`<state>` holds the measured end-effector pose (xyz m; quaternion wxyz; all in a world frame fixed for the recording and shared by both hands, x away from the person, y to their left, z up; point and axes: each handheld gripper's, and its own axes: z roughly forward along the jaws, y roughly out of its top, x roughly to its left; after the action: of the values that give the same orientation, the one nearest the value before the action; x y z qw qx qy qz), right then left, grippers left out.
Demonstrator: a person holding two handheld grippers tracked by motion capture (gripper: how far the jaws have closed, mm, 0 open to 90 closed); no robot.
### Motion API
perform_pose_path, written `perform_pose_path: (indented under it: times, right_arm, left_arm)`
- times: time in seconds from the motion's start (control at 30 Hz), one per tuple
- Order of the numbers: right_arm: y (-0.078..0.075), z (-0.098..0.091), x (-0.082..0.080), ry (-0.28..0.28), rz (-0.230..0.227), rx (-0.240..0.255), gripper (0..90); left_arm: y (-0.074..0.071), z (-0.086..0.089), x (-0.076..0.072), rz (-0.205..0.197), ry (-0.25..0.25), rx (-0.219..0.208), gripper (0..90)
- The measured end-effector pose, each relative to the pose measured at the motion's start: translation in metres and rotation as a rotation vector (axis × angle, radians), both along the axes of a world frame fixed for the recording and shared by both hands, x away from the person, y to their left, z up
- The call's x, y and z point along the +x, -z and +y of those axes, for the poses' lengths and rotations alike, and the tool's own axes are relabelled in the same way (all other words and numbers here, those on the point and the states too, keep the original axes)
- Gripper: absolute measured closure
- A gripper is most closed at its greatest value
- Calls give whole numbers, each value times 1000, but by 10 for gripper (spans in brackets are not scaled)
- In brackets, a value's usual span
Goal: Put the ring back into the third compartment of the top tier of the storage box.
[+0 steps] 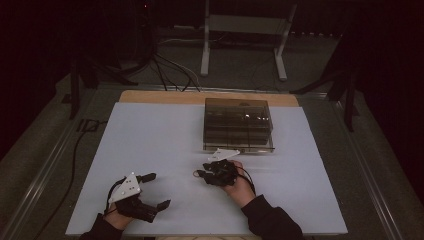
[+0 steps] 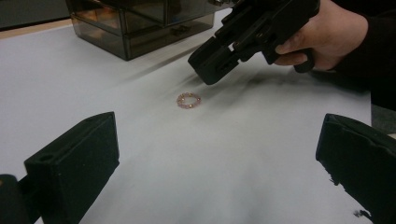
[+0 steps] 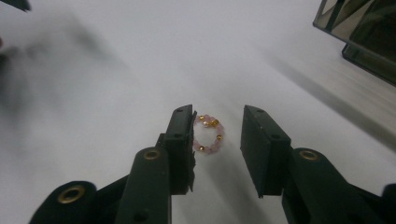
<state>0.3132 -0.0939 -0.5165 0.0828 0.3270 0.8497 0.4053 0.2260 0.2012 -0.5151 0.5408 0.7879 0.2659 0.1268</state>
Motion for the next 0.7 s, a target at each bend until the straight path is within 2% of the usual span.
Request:
perform_pose_path:
  times: [0.17,0.33,0.5,0.7]
  right_arm:
    - [3,4,2,-4,3,-10,675]
    - [7,10,5,-10,-12,-53,706]
    - [12,13,9,-7,4,-58,718]
    - [15,14,13,-6,-1,-77,764]
  left_arm:
    - [0,0,0,-1,-1,2,6]
    - [0,0,0,-2,-3,3,6]
    - [0,0,0,0,-2,3,6]
    - [0,0,0,0,-2,1,6]
